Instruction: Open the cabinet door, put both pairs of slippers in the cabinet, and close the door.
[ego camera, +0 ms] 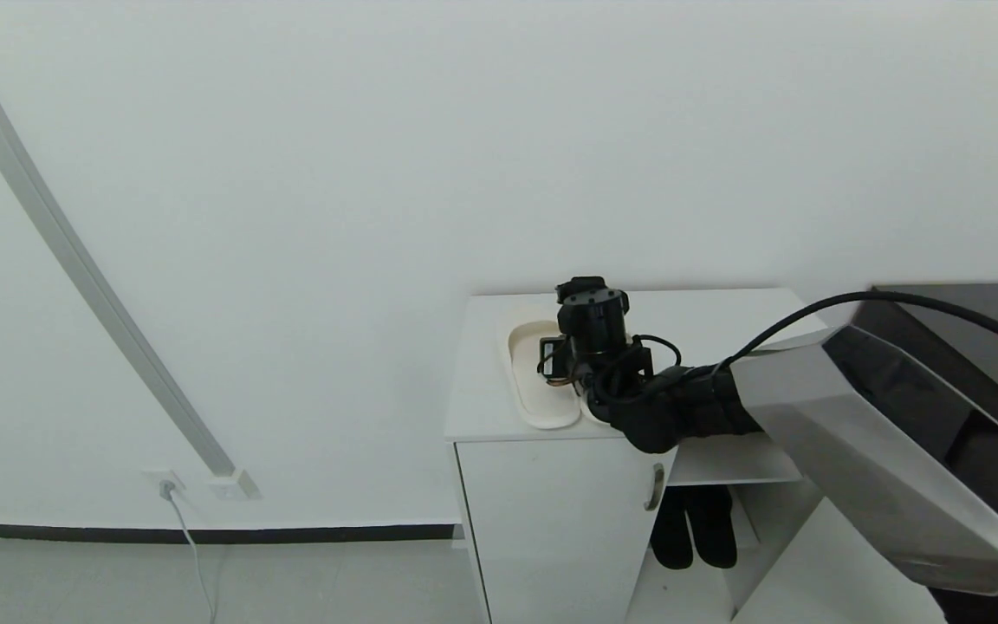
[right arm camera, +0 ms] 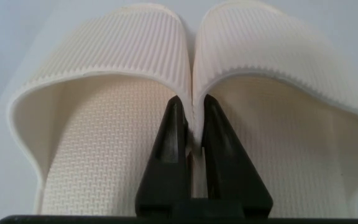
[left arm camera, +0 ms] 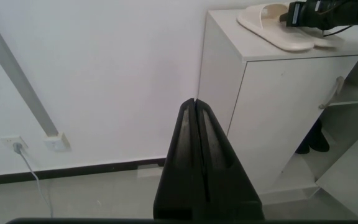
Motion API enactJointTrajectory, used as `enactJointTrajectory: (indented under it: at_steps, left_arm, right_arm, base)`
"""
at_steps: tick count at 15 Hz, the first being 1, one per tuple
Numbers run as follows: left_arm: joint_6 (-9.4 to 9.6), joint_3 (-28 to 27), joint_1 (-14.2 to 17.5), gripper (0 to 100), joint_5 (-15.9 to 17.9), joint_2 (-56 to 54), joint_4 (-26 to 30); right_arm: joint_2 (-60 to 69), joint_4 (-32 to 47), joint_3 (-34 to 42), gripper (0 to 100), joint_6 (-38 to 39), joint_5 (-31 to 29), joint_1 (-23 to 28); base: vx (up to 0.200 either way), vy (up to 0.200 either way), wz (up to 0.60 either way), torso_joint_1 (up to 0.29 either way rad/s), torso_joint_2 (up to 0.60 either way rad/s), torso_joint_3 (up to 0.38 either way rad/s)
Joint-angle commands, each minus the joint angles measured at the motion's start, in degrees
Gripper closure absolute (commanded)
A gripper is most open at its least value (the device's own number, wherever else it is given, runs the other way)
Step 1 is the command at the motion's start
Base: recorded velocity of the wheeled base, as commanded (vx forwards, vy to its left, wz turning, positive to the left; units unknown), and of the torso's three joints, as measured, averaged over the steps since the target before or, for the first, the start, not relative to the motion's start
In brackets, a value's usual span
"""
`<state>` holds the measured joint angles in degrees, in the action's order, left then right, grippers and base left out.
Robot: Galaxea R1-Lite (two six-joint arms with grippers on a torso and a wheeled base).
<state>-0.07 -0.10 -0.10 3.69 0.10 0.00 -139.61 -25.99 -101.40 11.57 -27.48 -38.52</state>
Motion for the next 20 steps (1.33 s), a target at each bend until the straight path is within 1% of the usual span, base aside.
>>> enactJointTrajectory:
  at_steps: [1,4,6,7,8,9,11,13,14,16,20]
  left_arm:
    - [-0.01,0.0,0.0,100,0.0,0.0,0.0]
    - [-0.01,0.0,0.0,100,0.0,0.0,0.0]
    - [-0.01,0.0,0.0,100,0.0,0.0,0.0]
    - [-0.01,0.0,0.0,100,0.0,0.0,0.0]
    - [0.07,0.0,0.0,100,0.0,0.0,0.0]
    - [0.07,0.0,0.0,100,0.0,0.0,0.0]
    - [-0.01,0.0,0.0,100,-0.1,0.0,0.0]
    - [-0.01,0.0,0.0,100,-0.1,0.0,0.0]
    - [-0.01,0.0,0.0,100,-0.2,0.0,0.0]
    - [-0.89,0.0,0.0,100,-0.6,0.0,0.0]
    - [-0.72,0.0,0.0,100,-0.5,0.0,0.0]
  right_arm:
    - [6.3,-1.8,5.5,100,-0.1,0.1,-0.4]
    - [17.4,-7.5,21.3,100,-1.5,3.7,-1.7]
    - [25.4,-13.1,33.6,100,-2.4,8.5,-2.3]
    - [31.6,-15.8,43.1,100,-2.5,13.2,-2.5]
    - [37.0,-16.4,49.5,100,-2.5,16.5,-2.9]
    - [40.6,-16.2,53.9,100,-2.5,17.3,-3.3]
    - [44.5,-16.1,59.2,100,-2.6,18.6,-3.8]
    - [46.4,-15.8,62.6,100,-2.6,22.2,-4.2]
    - [46.4,-15.8,63.5,100,-2.6,23.4,-4.2]
    - [45.9,-15.8,64.5,100,-3.3,23.8,-4.2]
    - [46.4,-15.9,64.8,100,-3.5,23.7,-4.2]
  base:
    - [0.000,0.000,0.00,0.000,0.00,0.000]
    - [0.000,0.000,0.00,0.000,0.00,0.000]
    - [0.000,0.000,0.00,0.000,0.00,0.000]
    - [0.000,0.000,0.00,0.000,0.00,0.000]
    - [0.000,0.000,0.00,0.000,0.00,0.000]
    - [0.000,0.000,0.00,0.000,0.00,0.000]
    - [0.000,0.000,0.00,0.000,0.00,0.000]
    - [0.000,0.000,0.00,0.000,0.00,0.000]
    - [0.000,0.000,0.00,0.000,0.00,0.000]
    - [0.000,0.000,0.00,0.000,0.00,0.000]
    - [0.000,0.000,0.00,0.000,0.00,0.000]
